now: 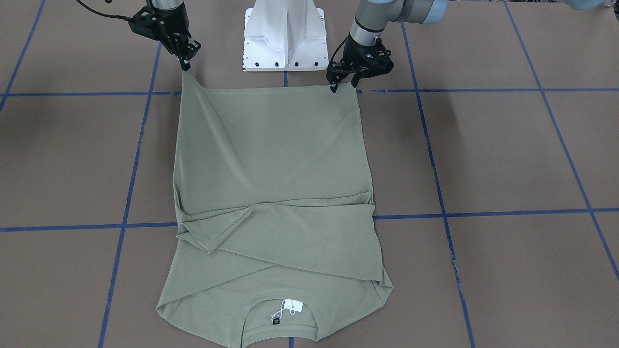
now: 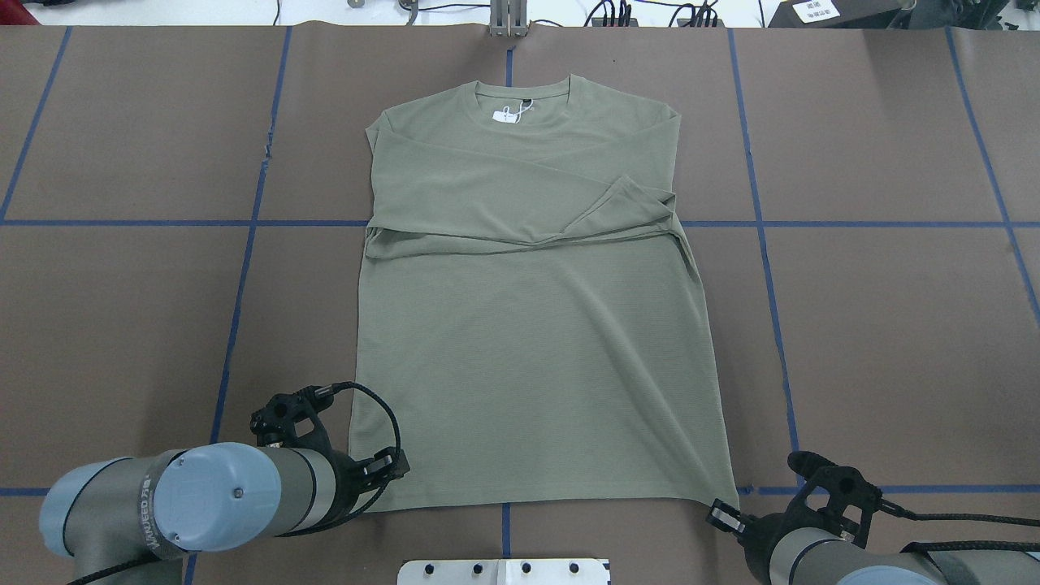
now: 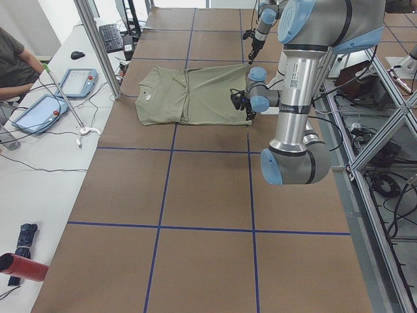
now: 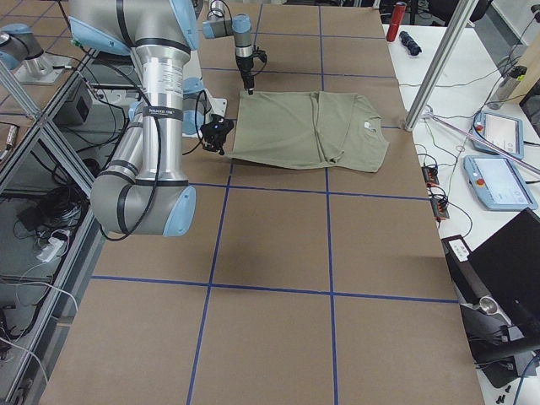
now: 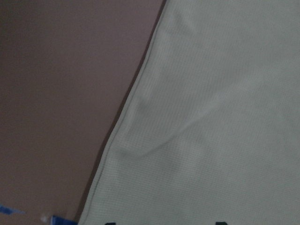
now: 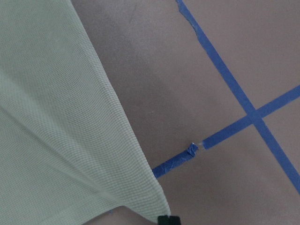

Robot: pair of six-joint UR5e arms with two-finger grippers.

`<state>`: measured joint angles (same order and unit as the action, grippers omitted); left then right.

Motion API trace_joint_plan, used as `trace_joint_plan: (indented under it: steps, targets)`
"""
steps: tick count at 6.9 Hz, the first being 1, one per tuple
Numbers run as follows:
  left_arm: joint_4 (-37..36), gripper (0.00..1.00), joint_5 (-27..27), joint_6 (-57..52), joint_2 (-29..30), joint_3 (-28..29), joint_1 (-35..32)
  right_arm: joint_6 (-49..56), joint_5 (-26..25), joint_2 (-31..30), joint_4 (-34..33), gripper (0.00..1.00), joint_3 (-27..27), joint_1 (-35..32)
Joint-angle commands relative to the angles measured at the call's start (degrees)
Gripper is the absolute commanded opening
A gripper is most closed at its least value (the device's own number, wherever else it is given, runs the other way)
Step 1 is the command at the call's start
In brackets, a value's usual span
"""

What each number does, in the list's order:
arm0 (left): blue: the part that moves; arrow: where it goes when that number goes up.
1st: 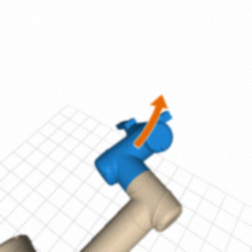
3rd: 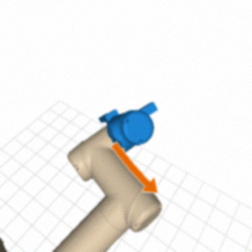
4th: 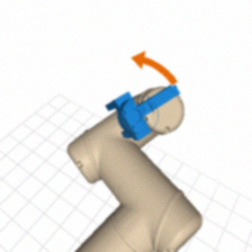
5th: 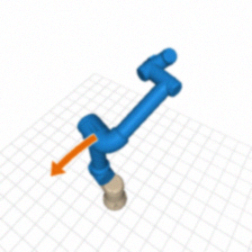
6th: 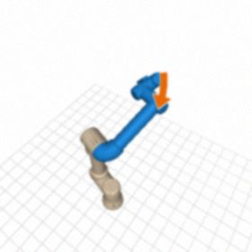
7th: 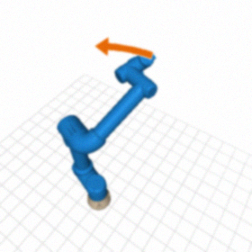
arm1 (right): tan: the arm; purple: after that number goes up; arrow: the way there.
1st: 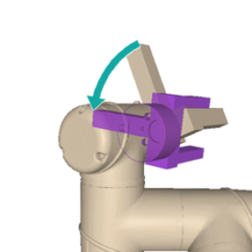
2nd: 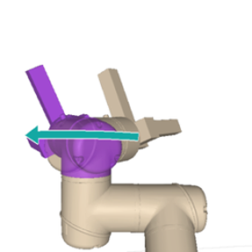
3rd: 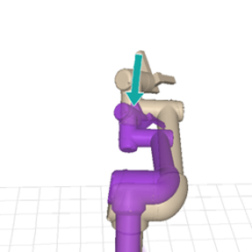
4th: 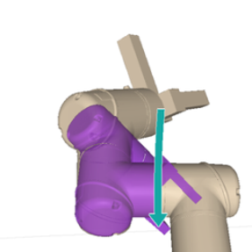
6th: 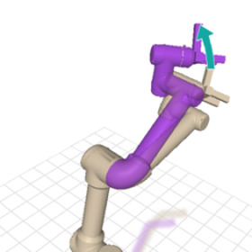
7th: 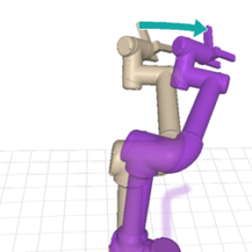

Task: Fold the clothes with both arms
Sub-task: 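Grasp the other hem corner with the left gripper while the right gripper holds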

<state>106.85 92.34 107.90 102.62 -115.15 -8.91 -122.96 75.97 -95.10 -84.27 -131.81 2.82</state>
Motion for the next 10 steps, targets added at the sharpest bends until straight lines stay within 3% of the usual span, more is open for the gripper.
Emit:
trace_joint_plan:
  steps: [1, 2, 3, 4, 5, 7, 10]
  targets:
    - [-0.2, 0.76, -0.9, 0.2, -1.4, 0.3, 1.8, 0.1, 0.0, 0.1, 0.0, 0.00, 0.0, -0.7]
    - [-0.2, 0.76, -0.9, 0.2, -1.4, 0.6, 2.2, 0.0, 0.0, 0.1, 0.0, 0.00, 0.0, -0.9]
    - [-0.2, 0.69, -0.9, 0.2, -1.3, 0.6, 2.2, 0.1, 0.0, 0.1, 0.0, 0.00, 0.0, -0.9]
    - [-0.2, 0.40, -0.9, 0.4, -1.4, 0.2, 2.1, 0.1, 0.0, 0.0, 0.0, 0.00, 0.0, -0.9]
    - [-0.2, 0.00, -0.9, 1.2, -1.5, 0.1, 2.1, 0.1, 0.0, 0.0, 0.0, 0.00, 0.0, -0.9]
    - [-0.2, 0.00, -0.9, 1.3, -1.5, -1.3, 1.8, 0.1, 0.0, 0.0, -0.2, 0.00, 0.0, -0.8]
    - [-2.1, 0.00, -0.5, 1.5, -10.1, -14.0, 2.1, 0.0, 0.1, -0.2, -0.5, 0.00, -1.3, 0.2]
